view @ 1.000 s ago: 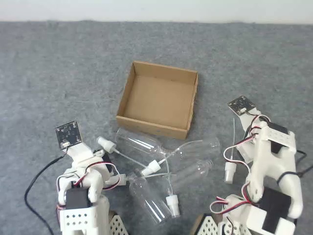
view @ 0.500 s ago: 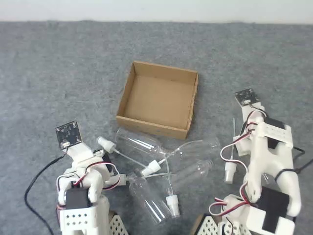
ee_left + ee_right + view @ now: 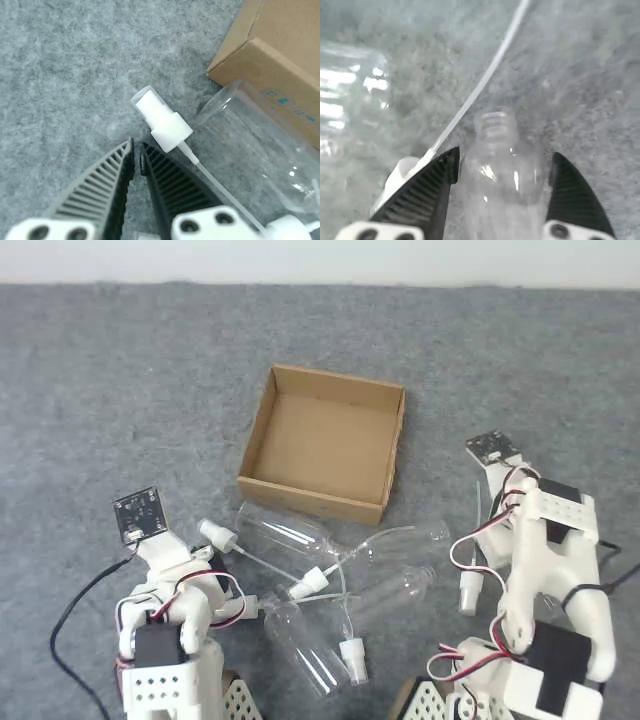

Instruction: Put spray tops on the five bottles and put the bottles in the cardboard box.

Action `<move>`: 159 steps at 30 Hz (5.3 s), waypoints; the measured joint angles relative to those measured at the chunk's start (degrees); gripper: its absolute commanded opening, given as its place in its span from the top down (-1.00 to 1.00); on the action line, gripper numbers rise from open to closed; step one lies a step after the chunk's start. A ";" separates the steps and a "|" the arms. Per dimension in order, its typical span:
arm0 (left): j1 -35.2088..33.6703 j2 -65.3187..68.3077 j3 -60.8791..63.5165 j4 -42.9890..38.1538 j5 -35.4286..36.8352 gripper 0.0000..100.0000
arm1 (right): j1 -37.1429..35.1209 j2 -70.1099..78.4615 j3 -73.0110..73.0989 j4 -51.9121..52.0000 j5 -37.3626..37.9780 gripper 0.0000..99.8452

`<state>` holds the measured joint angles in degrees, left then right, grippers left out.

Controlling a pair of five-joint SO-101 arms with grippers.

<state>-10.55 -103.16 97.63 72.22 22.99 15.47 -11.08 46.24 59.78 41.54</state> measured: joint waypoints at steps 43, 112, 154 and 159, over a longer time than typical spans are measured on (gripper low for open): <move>0.00 0.00 0.00 0.00 0.00 0.98 | 2.64 0.00 -1.32 3.69 6.86 0.93; 0.00 0.00 0.00 0.00 0.00 0.98 | -28.84 -49.49 -12.48 27.87 -40.53 0.99; 0.00 0.00 -1.49 0.00 0.00 0.98 | -39.38 -82.20 16.35 -4.75 -40.53 0.99; 0.00 0.00 -4.57 0.00 0.00 0.98 | -39.12 -89.05 24.26 -7.56 -40.53 0.99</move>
<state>-10.55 -103.16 93.05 72.22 22.99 -23.65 -100.13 70.51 52.22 1.01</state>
